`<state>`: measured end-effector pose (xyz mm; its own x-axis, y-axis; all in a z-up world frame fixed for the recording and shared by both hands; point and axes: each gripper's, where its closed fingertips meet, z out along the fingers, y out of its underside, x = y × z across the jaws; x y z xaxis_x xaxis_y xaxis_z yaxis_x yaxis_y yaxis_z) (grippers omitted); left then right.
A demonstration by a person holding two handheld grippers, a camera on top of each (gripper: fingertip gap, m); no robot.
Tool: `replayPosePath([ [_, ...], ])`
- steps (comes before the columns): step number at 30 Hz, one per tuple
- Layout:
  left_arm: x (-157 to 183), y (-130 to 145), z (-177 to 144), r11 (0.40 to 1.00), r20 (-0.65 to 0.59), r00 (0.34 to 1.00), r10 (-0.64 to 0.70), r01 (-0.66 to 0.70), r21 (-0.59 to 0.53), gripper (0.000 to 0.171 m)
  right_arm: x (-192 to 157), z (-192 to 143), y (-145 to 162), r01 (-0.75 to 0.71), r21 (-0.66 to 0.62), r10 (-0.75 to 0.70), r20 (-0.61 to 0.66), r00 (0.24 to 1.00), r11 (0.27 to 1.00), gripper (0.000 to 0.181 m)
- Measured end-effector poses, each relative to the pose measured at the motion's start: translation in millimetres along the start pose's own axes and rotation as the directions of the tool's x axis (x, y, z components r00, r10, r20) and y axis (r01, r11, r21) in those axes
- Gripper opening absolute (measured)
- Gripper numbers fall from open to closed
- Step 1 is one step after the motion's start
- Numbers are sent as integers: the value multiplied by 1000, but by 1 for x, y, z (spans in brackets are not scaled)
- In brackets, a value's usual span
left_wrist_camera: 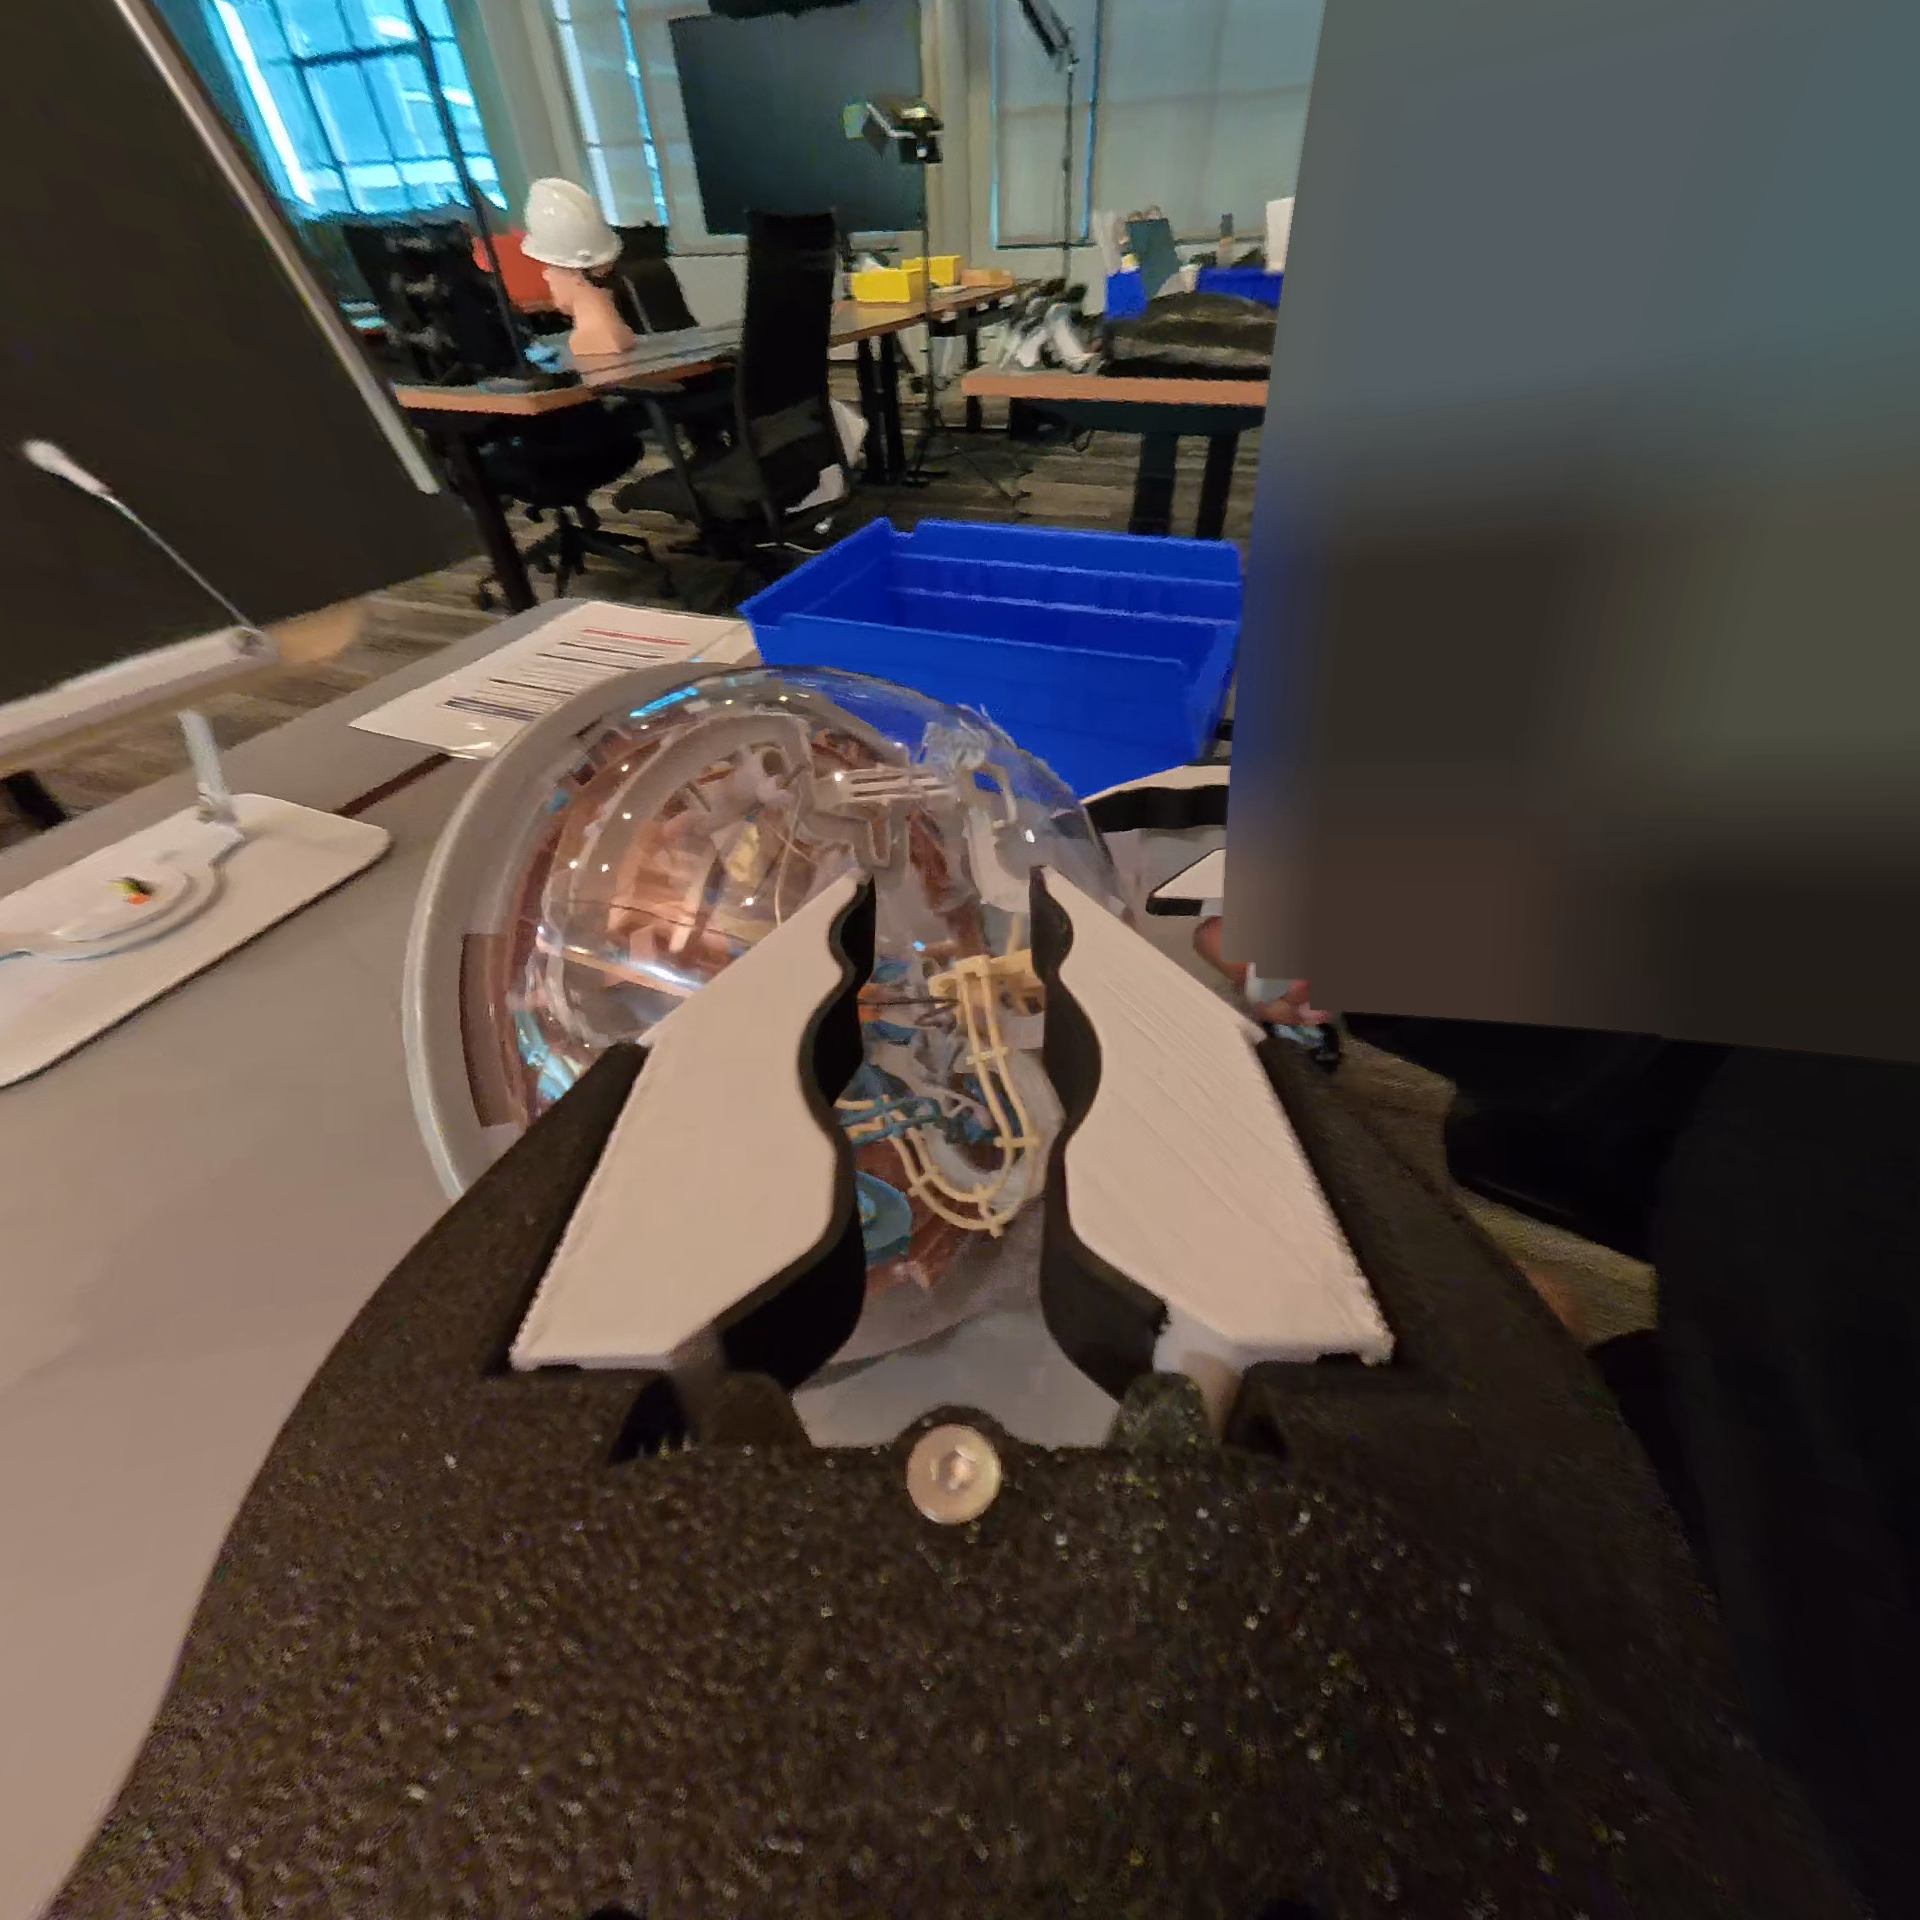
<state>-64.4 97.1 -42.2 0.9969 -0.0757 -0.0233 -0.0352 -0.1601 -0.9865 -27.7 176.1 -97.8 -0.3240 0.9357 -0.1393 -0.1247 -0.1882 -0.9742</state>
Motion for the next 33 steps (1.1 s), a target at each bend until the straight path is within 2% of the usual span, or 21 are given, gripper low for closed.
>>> replayPosePath([
  [2, -16, -12, -11, 993, -9, 995, -97, 97, 64, 27, 0, -1, 0, -1, 0, 1, 1, 1000, 1000, 54],
  [4, -52, -21, -26, 965, 33, 976, -216, 209, 159, 27, 1, -1, 0, -7, 2, 7, 3, 1000, 1000, 54],
  [6, -88, -13, -36, 932, 78, 944, -322, 301, 204, 27, 1, -1, -1, -18, 7, 17, 9, 1000, 1000, 54],
  [8, -106, 2, -37, 905, 63, 918, -393, 374, 202, 27, 0, -1, -1, -29, 12, 29, 16, 999, 1000, 54],
  [13, -103, 40, -15, 869, -43, 875, -482, 483, 106, 29, 0, -2, -2, -53, 21, 53, 28, 998, 998, 54],
  [15, -104, 43, -14, 848, -72, 857, -509, 515, 130, 30, 1, -2, -2, -63, 25, 63, 28, 998, 998, 54],
  [20, -91, 44, -15, 804, -193, 801, -567, 589, 83, 31, 7, -4, -3, -111, 41, 110, 21, 994, 993, 54],
  [26, -73, 43, -25, 839, -270, 813, -516, 544, 33, 31, 12, -5, -4, -148, 49, 148, 17, 989, 988, 53],
  [30, -79, 41, -27, 865, -219, 855, -470, 496, 80, 31, 12, -5, -3, -166, 48, 165, 27, 986, 985, 53],
  [33, -76, 45, -22, 870, -213, 858, -467, 489, 64, 32, 13, -5, -3, -174, 49, 173, 23, 985, 984, 53],
])
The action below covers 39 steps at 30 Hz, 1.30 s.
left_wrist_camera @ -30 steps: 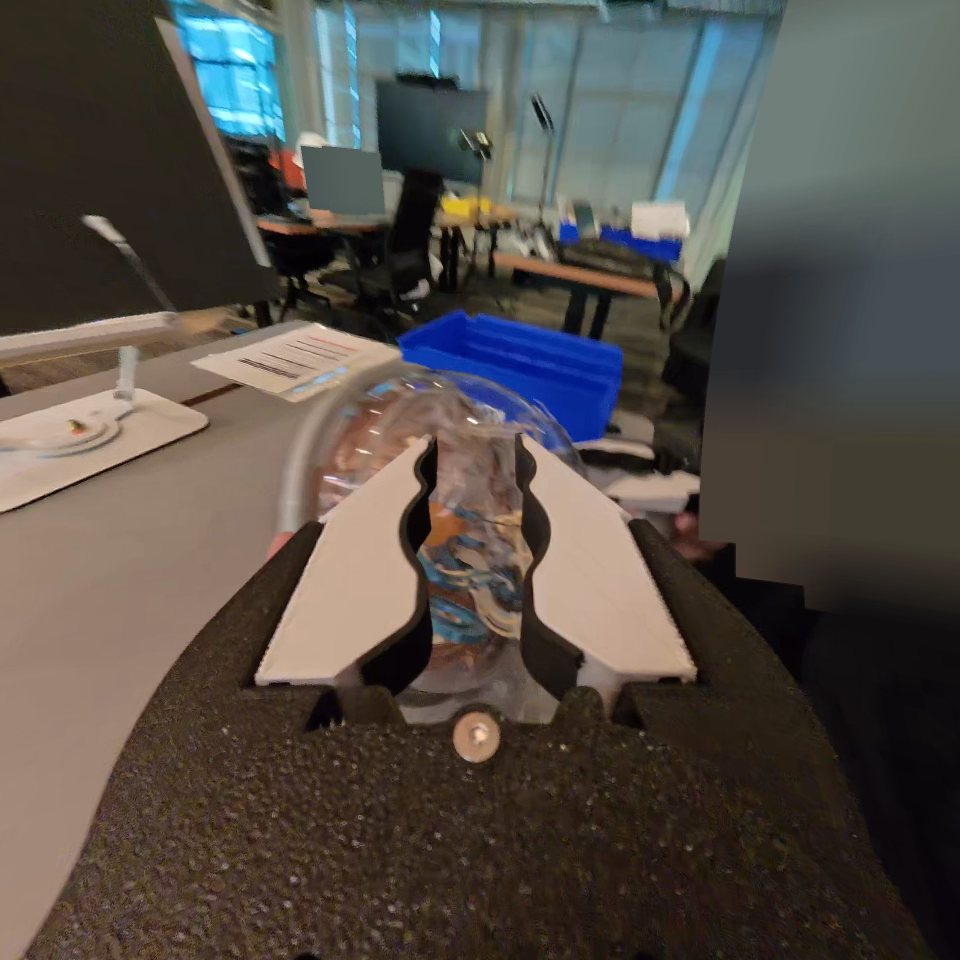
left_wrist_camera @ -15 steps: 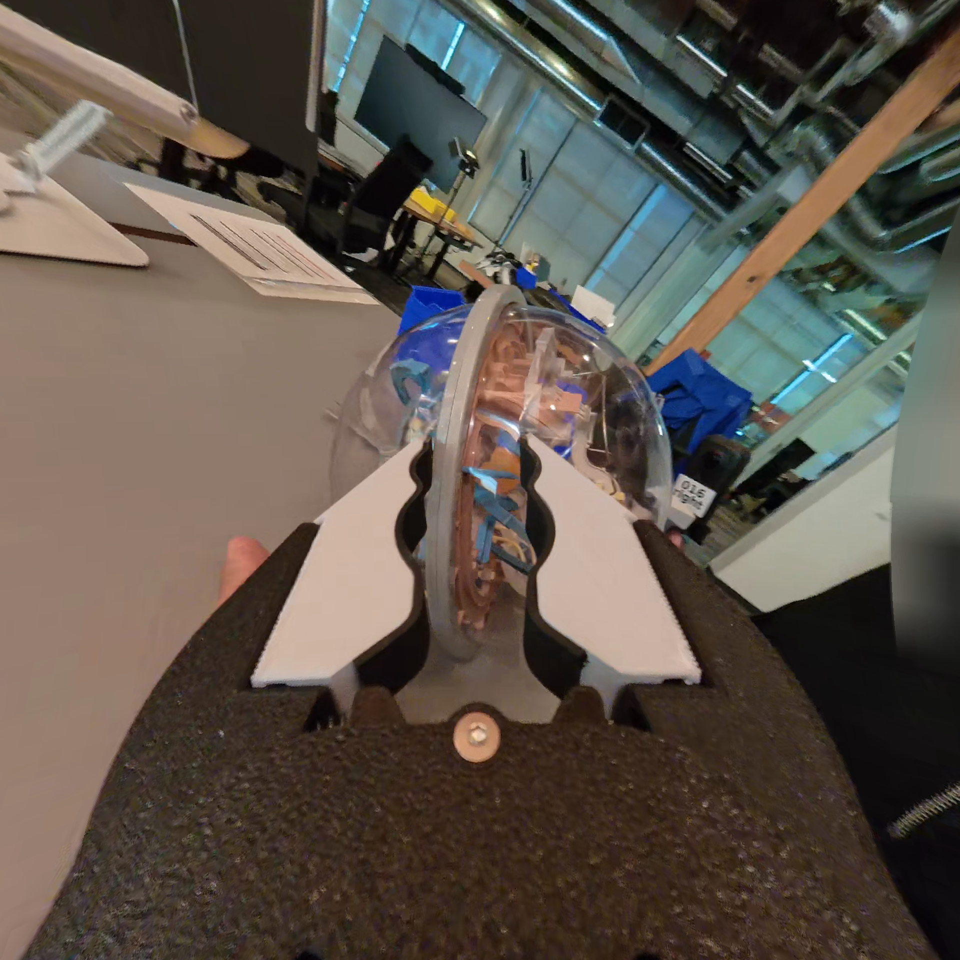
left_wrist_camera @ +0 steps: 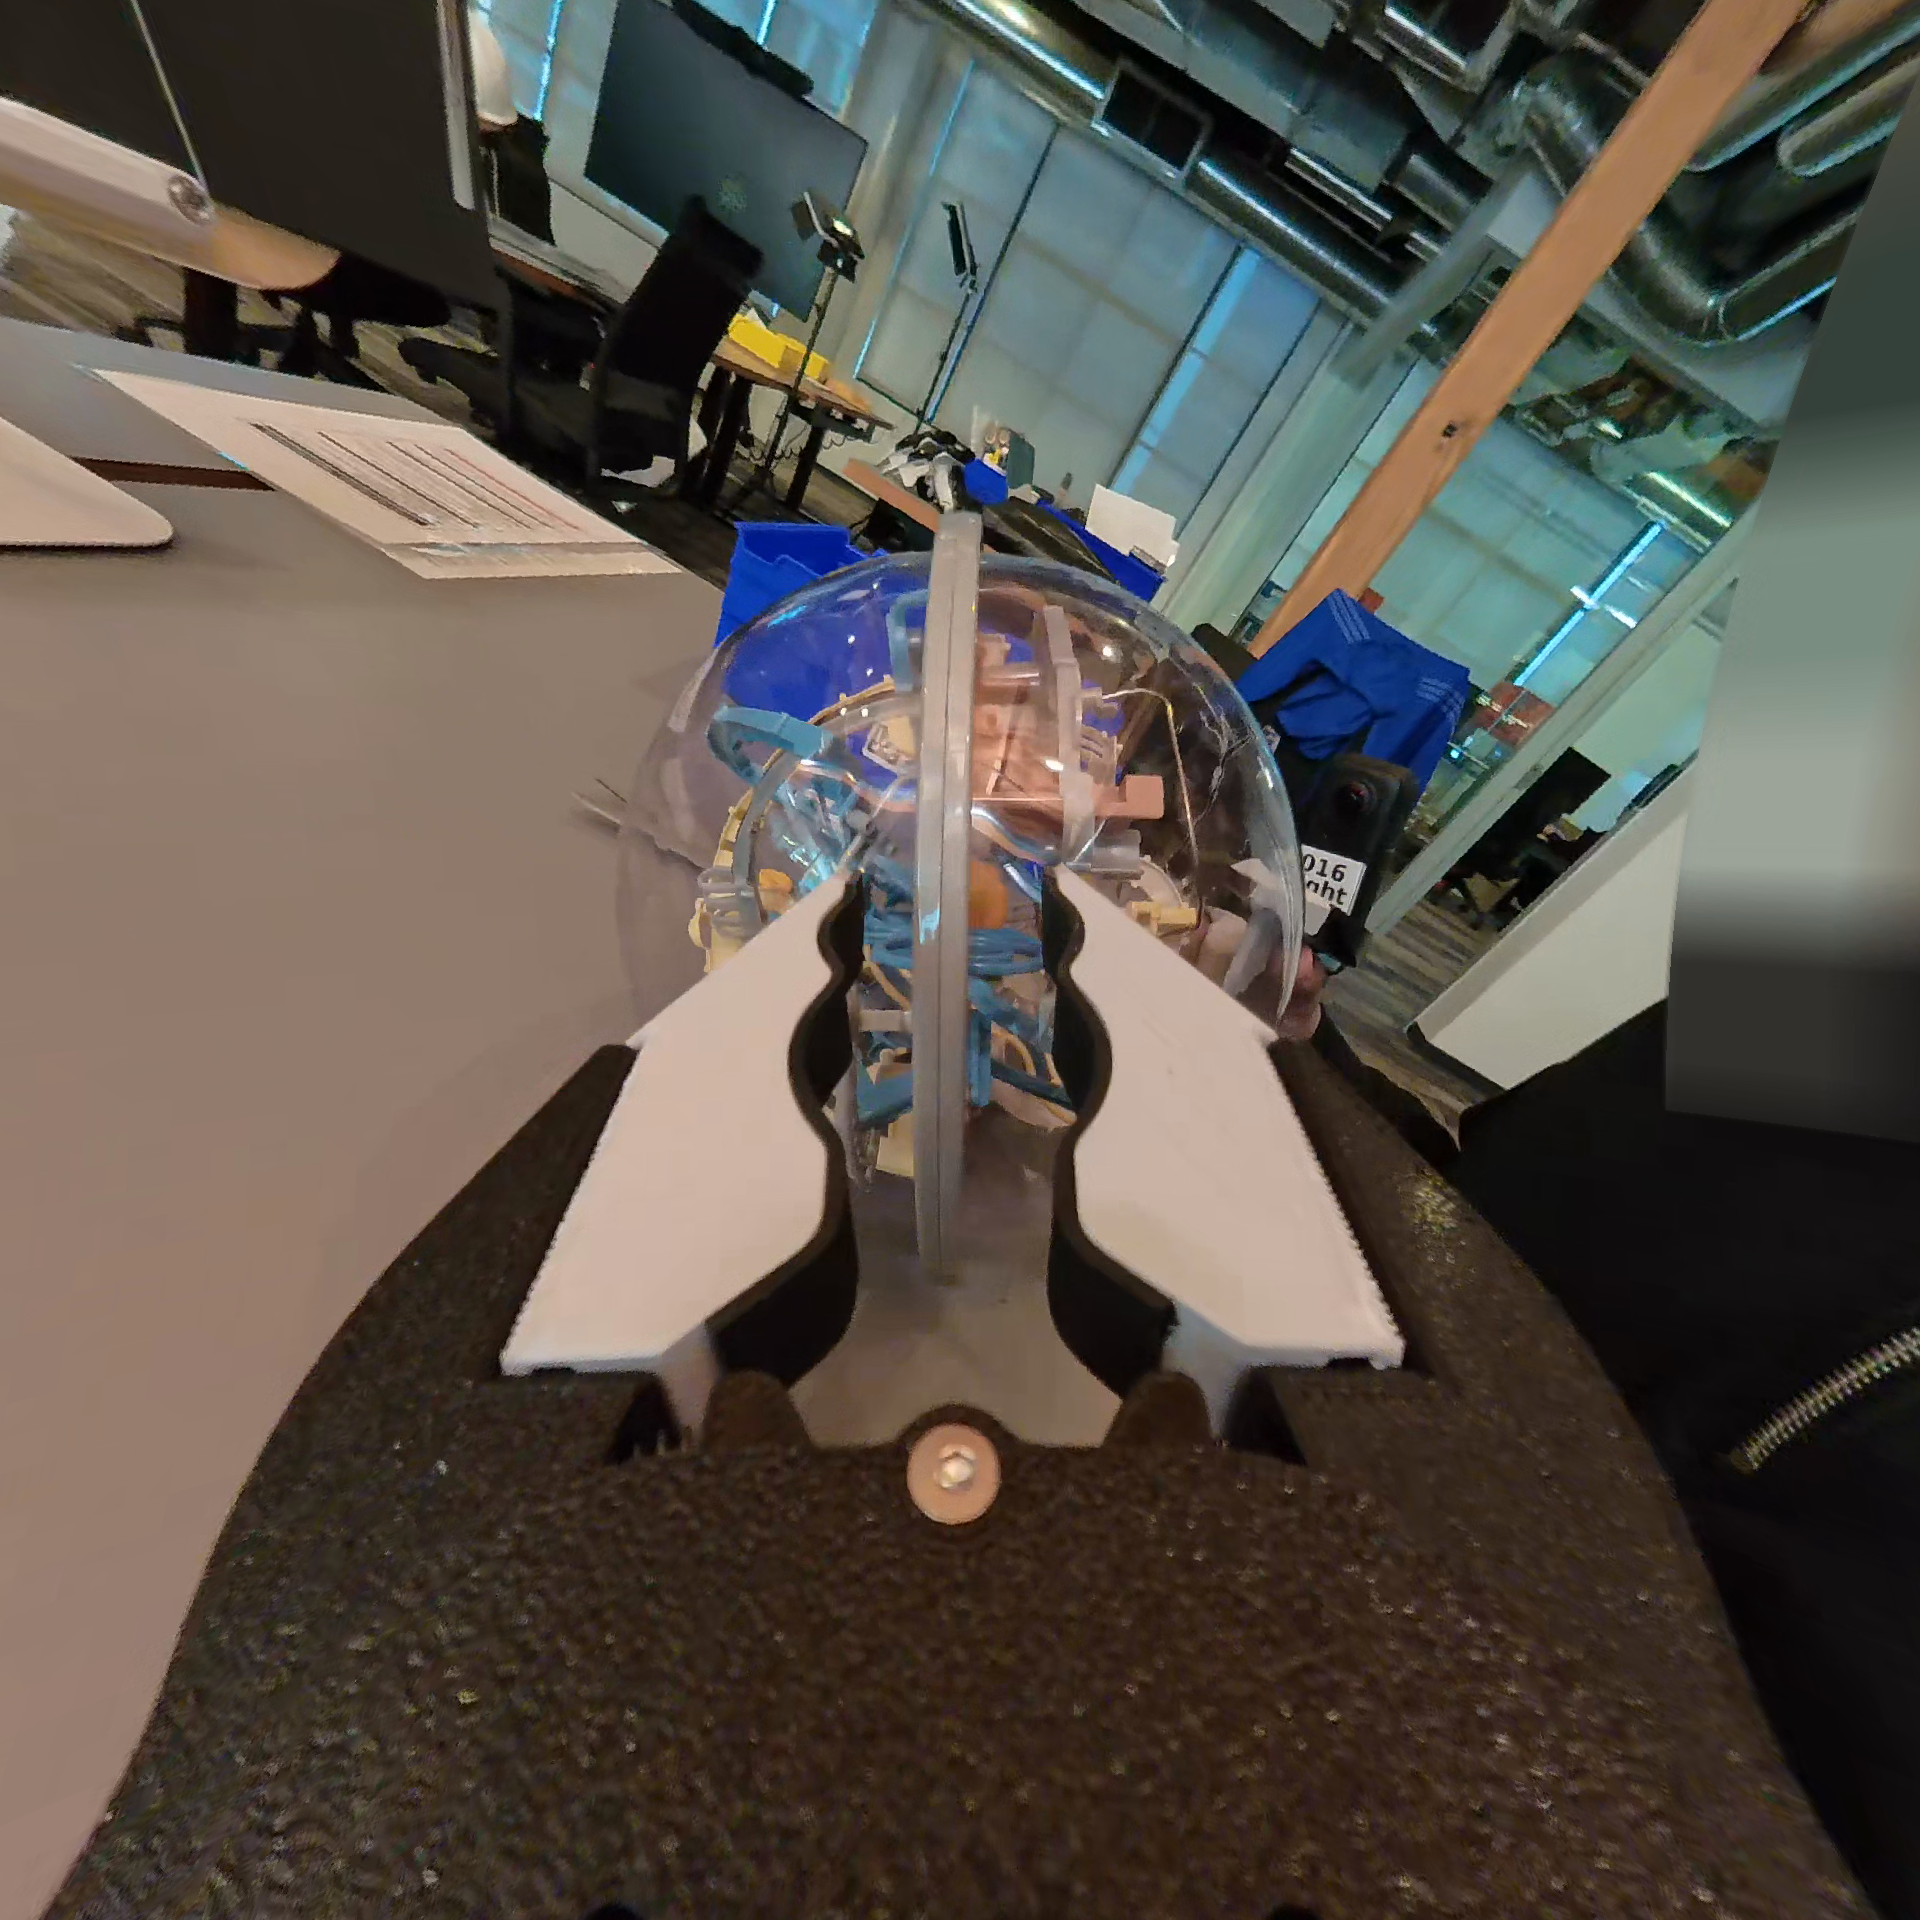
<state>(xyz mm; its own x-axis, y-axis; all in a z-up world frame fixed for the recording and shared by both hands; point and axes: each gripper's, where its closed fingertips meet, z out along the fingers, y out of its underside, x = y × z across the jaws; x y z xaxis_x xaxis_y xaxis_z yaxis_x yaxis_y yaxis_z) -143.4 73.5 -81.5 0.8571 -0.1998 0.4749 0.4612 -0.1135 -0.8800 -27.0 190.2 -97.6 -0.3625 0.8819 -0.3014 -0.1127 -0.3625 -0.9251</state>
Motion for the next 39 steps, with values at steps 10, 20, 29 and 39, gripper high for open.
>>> replayPosePath([
  [10, 4, 2, -1, 1000, -48, 999, -14, 14, 14, 16, 6, -3, -3, -45, 13, 45, -10, 999, 999, 51],
  [20, -1, -3, -1, 996, -50, 996, -72, 74, 41, 8, 7, -4, -1, -27, -10, 27, -13, 1000, 1000, 51],
  [29, -1, -3, 0, 996, -39, 996, -75, 77, 48, 8, -8, -14, 25, 44, -215, -26, 82, 996, 976, 52],
  [39, 1, -3, 0, 996, -41, 997, -71, 73, 47, 8, 9, -6, 22, 6, -236, -26, -82, 996, 972, 51],
])
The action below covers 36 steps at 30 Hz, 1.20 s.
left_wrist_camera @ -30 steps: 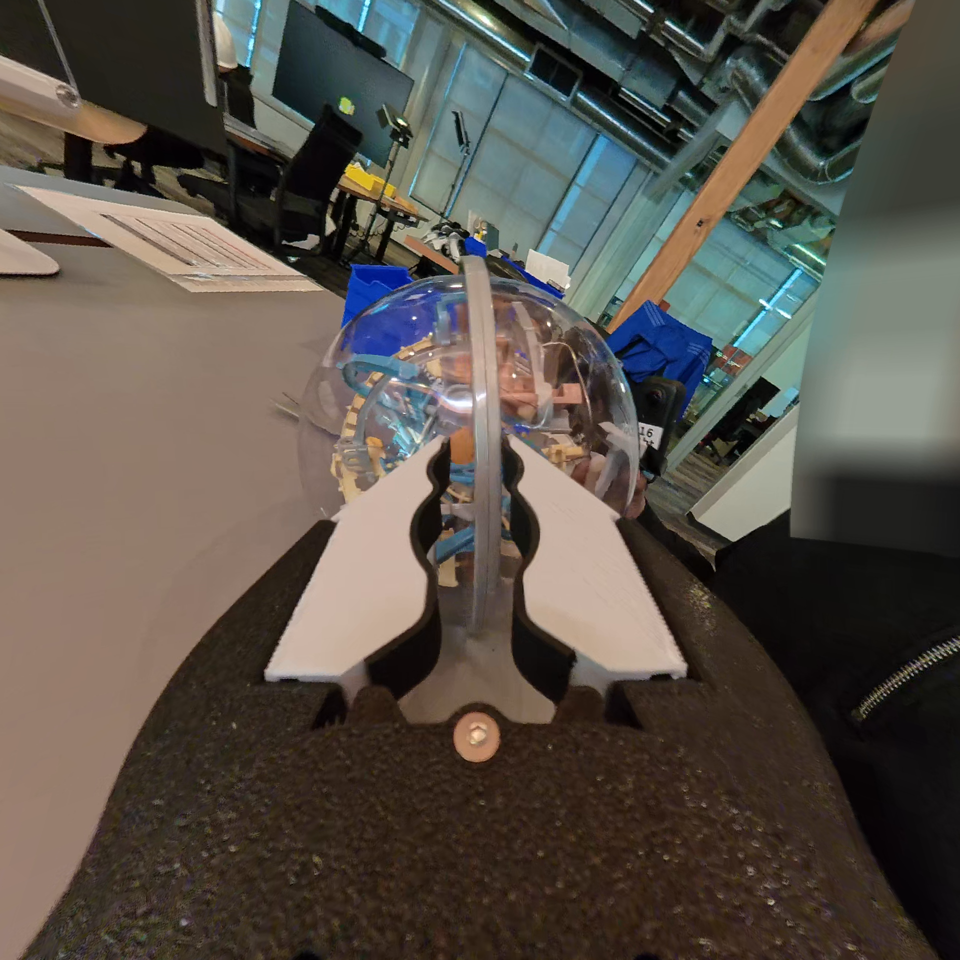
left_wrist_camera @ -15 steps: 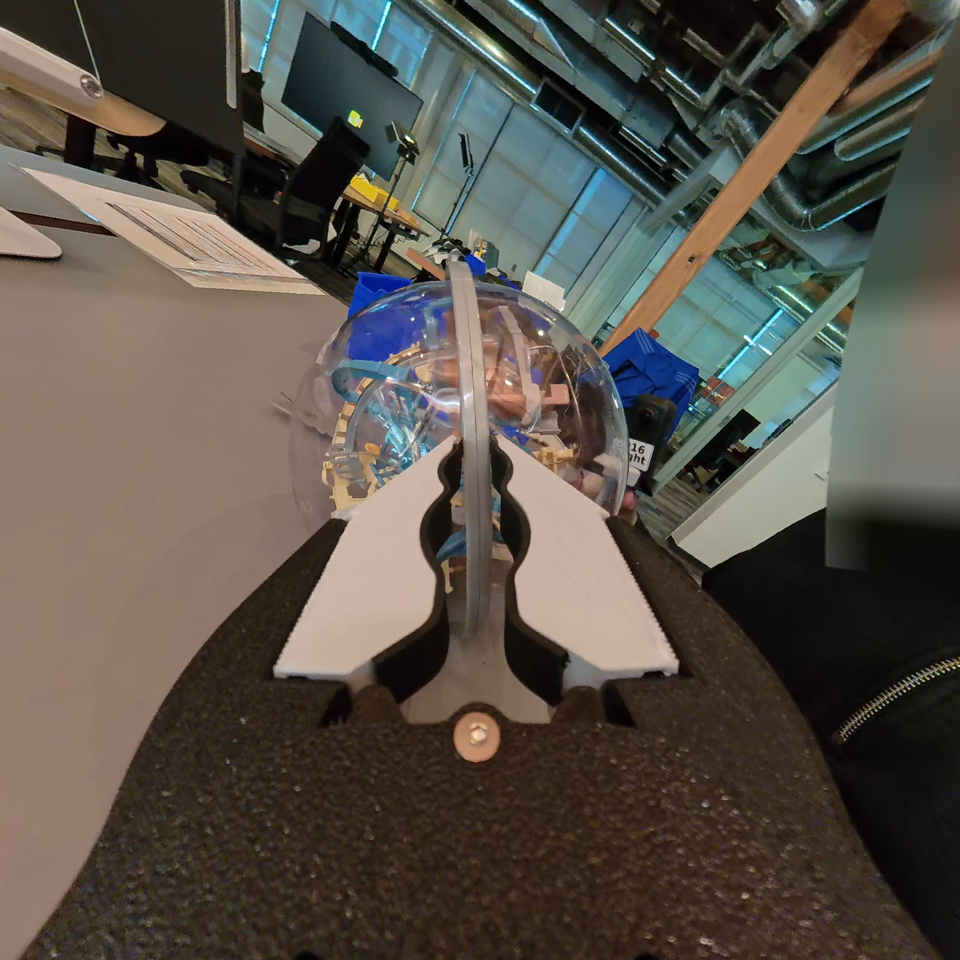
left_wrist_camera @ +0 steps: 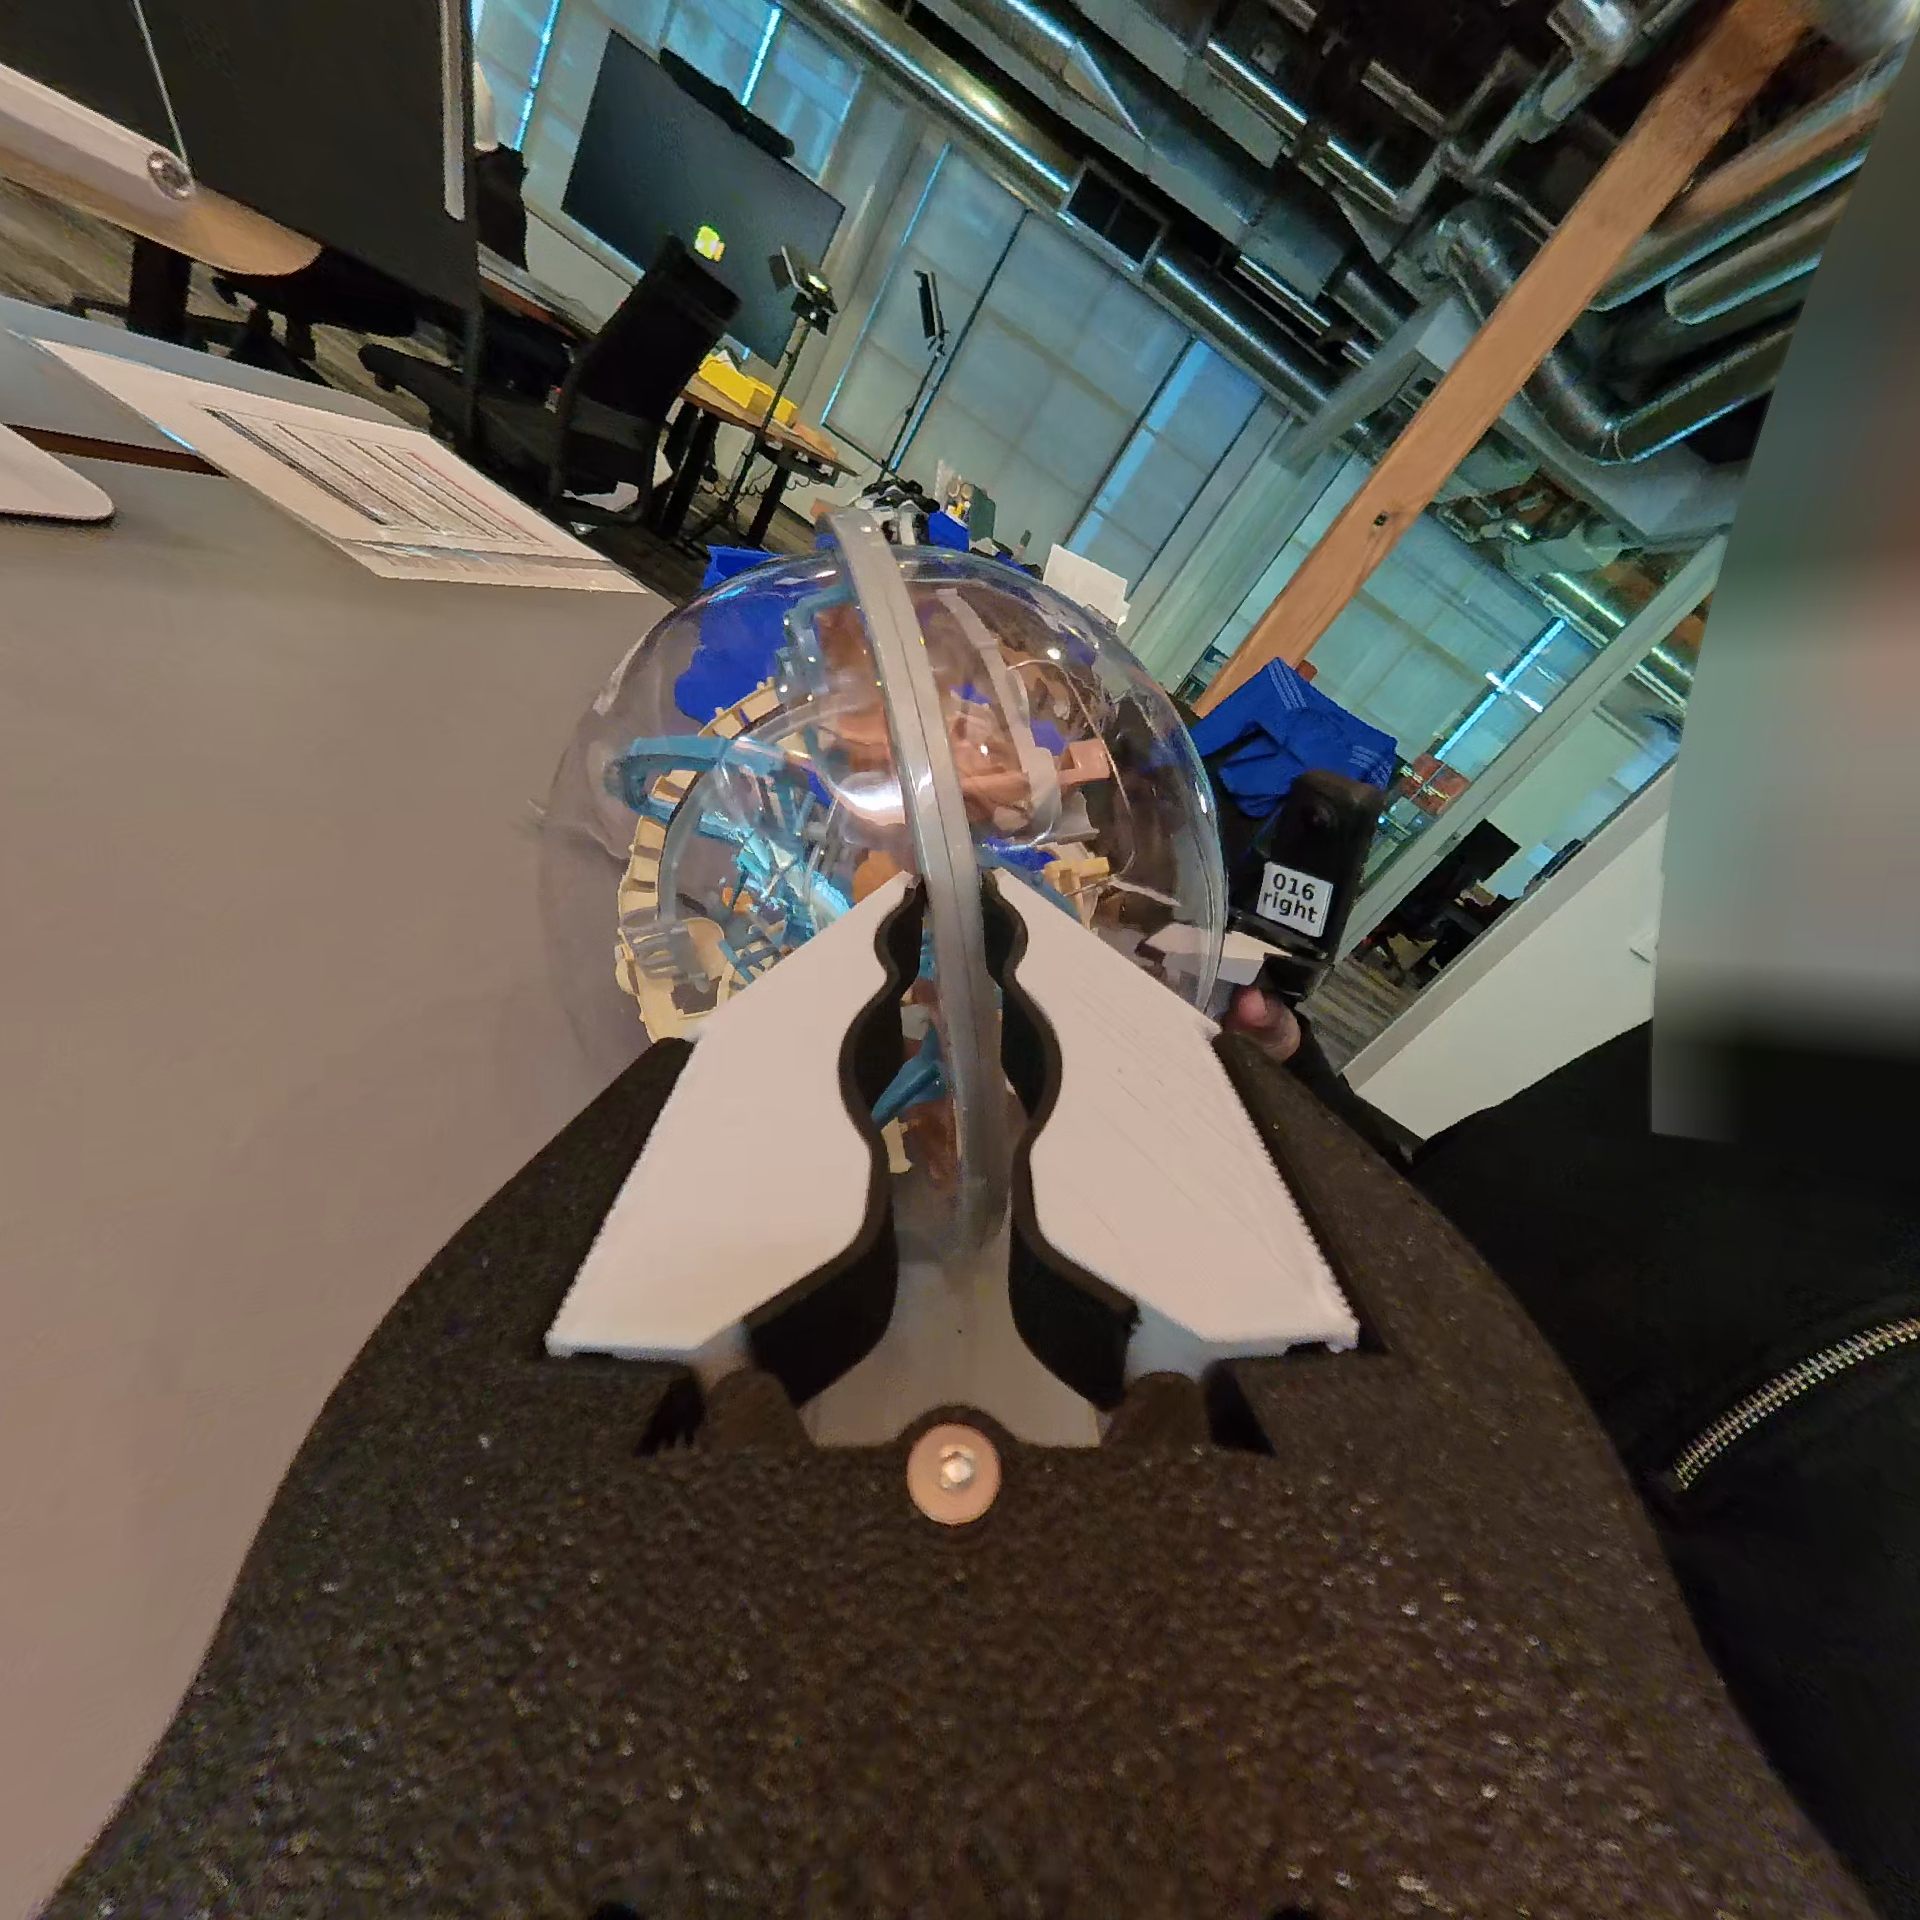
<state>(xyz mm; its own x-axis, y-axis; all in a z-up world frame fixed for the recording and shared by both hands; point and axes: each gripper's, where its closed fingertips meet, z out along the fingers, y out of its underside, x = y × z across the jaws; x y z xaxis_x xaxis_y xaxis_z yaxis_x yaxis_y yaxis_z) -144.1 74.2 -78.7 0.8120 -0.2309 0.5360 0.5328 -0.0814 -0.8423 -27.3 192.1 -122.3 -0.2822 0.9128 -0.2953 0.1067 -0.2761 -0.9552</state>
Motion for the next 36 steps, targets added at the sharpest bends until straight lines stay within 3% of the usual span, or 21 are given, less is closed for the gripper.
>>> replayPosePath([
  [6, -1, 0, -1, 1000, 10, 1000, 1, -1, -1, 8, 2, 6, 10, -164, -14, 165, 57, 985, 986, 59],
  [15, -2, 0, -2, 1000, 3, 1000, -11, 11, 4, 8, -7, 5, 9, -281, 1, 277, 171, 946, 960, 78],
  [23, -5, -1, -3, 1000, 9, 1000, -14, 14, 8, 8, -19, 0, -4, -264, 30, 251, 223, 942, 964, 76],
  [32, -6, -1, -4, 1000, 6, 1000, -24, 24, 11, 8, -5, 0, -5, -187, 87, 173, 141, 975, 979, 77],
  [36, -6, -1, -4, 1000, 3, 1000, -24, 24, 11, 8, -7, 0, -12, -210, 140, 186, 165, 969, 968, 77],
])
